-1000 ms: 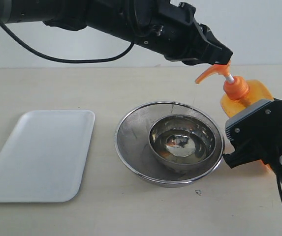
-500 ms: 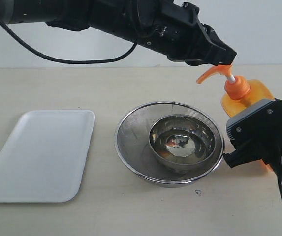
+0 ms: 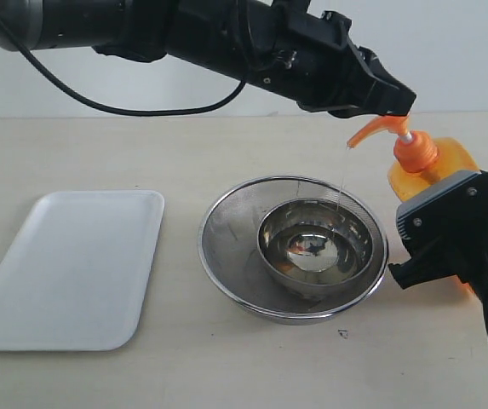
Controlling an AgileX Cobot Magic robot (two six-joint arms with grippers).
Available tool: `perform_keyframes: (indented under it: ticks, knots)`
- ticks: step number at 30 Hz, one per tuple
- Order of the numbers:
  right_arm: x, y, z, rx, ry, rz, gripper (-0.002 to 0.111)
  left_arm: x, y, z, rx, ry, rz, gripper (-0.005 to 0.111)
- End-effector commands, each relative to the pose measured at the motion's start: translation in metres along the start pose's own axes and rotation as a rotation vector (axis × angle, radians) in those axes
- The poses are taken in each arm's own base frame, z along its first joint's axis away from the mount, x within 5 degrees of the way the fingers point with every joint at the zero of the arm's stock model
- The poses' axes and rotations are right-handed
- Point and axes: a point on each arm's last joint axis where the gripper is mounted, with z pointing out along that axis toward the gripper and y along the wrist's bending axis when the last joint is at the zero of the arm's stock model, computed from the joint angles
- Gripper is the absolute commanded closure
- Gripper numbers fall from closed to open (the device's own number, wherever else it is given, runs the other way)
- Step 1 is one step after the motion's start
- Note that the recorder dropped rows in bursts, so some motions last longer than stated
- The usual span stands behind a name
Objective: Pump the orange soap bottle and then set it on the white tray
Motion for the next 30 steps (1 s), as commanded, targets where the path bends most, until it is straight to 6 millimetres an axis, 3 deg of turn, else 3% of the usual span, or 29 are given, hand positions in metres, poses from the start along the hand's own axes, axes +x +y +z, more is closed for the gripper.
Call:
perform_keyframes:
  ticks: [1, 30]
  knots:
    - [-0.015, 0.013, -0.001, -0.12, -0.135, -0.026, 0.108, 0.036, -0.005, 0.03, 0.071, 0.156, 0.025, 0.102]
    - [-0.017, 0.016, -0.002, -0.147, -0.158, -0.03, 0.108, 0.051, -0.002, 0.044, 0.088, 0.192, 0.007, 0.102]
